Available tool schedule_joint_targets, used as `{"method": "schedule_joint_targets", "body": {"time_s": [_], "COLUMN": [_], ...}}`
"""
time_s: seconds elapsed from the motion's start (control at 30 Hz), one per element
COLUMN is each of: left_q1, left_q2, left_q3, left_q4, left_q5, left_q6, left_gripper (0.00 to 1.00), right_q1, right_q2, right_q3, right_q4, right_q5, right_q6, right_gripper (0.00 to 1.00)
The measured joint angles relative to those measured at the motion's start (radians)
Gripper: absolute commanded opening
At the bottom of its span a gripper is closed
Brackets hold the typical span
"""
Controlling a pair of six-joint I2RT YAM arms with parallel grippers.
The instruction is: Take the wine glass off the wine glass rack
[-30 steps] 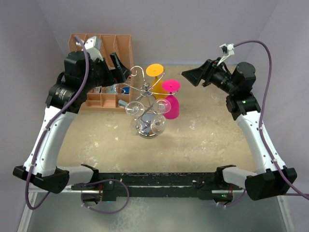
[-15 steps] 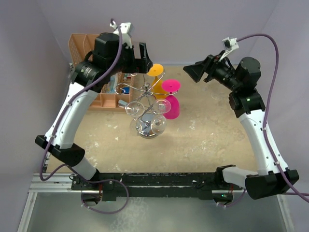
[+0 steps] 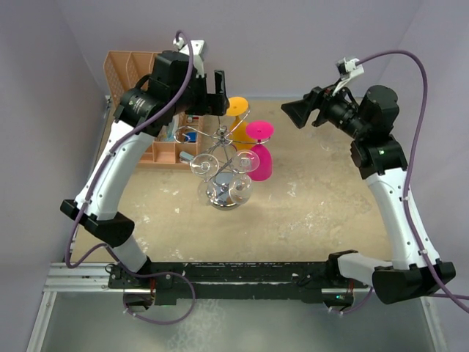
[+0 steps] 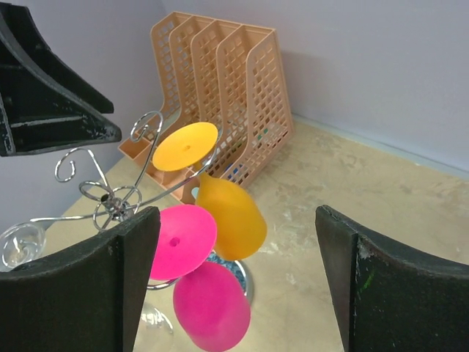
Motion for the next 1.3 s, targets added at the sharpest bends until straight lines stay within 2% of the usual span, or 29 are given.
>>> {"method": "schedule_joint_targets", "body": {"time_s": [0.2, 0.5, 0.8, 0.9, 0.97, 1.1, 1.3], "left_q1": [0.000, 0.000, 0.000, 0.000, -0.002, -0.035, -0.093], "left_q2": [0.031, 0.122, 0.129, 0.129, 0.129, 0.129, 0.135], "left_q3": [0.044, 0.071, 0.075, 0.086, 0.086, 0.085, 0.094], "left_q4": [-0.031, -0.058, -0.039, -0.027, -0.006, 0.037, 0.076], "left_q5": [0.019, 0.041, 0.044, 0.041, 0.045, 0.032, 0.036], "left_q6": [0.045, 0.108, 0.155, 0.155, 0.154, 0.154, 0.148], "left_gripper": [0.99, 1.00, 0.99, 0.92, 0.92, 0.95, 0.95], "right_q1": [0.000, 0.000, 0.000, 0.000, 0.000, 0.000, 0.000], "right_q2": [-0.035, -0.076, -0.073, -0.073, -0.072, -0.066, -0.065], "right_q3": [0.014, 0.035, 0.035, 0.035, 0.035, 0.035, 0.035], "right_q4": [-0.014, -0.009, 0.000, 0.004, 0.005, 0.006, 0.004], "right_q5": [0.055, 0.090, 0.093, 0.095, 0.096, 0.101, 0.110], "right_q6": [-0.021, -0.008, 0.021, 0.026, 0.028, 0.031, 0.031], "right_gripper": [0.95, 0.95, 0.95, 0.95, 0.95, 0.95, 0.95]}}
